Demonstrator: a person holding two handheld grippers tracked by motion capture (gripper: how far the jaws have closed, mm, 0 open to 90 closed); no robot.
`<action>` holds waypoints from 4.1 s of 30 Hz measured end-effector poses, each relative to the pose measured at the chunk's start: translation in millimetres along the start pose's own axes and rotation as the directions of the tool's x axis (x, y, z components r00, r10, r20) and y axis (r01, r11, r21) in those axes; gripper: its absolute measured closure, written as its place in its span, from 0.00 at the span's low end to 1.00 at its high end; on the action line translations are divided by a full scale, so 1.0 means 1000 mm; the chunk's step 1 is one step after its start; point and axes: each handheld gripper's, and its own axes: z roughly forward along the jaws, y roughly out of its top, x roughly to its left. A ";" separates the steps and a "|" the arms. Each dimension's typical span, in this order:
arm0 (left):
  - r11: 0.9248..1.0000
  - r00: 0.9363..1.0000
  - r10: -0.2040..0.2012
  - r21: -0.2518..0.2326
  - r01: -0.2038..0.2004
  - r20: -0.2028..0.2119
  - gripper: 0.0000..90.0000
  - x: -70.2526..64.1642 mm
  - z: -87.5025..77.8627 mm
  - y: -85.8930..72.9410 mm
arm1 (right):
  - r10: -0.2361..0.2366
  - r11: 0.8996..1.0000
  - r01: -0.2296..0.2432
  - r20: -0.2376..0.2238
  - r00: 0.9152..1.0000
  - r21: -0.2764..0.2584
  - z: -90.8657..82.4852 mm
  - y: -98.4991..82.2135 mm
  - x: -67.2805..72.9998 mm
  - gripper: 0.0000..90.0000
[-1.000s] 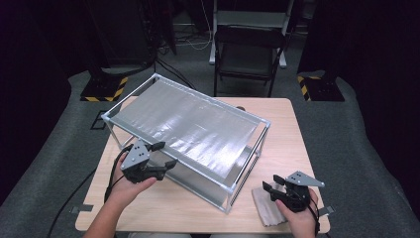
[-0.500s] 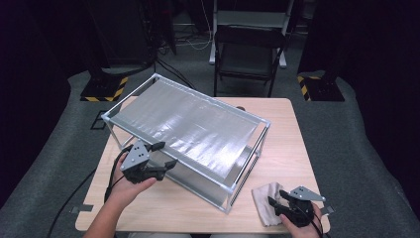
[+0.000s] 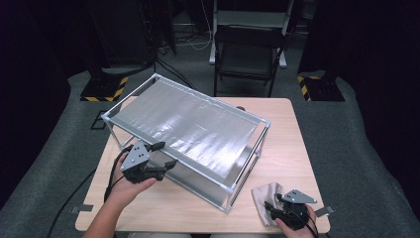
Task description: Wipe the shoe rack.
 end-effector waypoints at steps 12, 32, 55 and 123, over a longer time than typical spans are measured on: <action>1.000 1.000 0.005 0.002 -0.005 0.000 0.33 0.000 0.000 0.000 | -0.031 1.000 0.031 -0.065 0.997 0.001 0.000 0.003 0.003 0.88; 1.000 1.000 0.015 0.002 -0.015 0.002 0.33 0.000 0.000 -0.001 | -0.079 0.992 0.054 -0.223 0.972 -0.114 0.022 0.049 0.046 0.89; 1.000 1.000 0.016 0.001 -0.016 0.001 0.33 0.001 0.000 -0.001 | -0.219 0.975 0.208 -0.188 0.958 -0.075 0.049 0.046 0.072 0.72; 1.000 1.000 0.007 -0.014 -0.007 0.009 0.37 0.000 -0.004 -0.003 | -0.030 0.999 0.030 -0.013 0.999 -0.024 0.094 0.086 0.008 0.52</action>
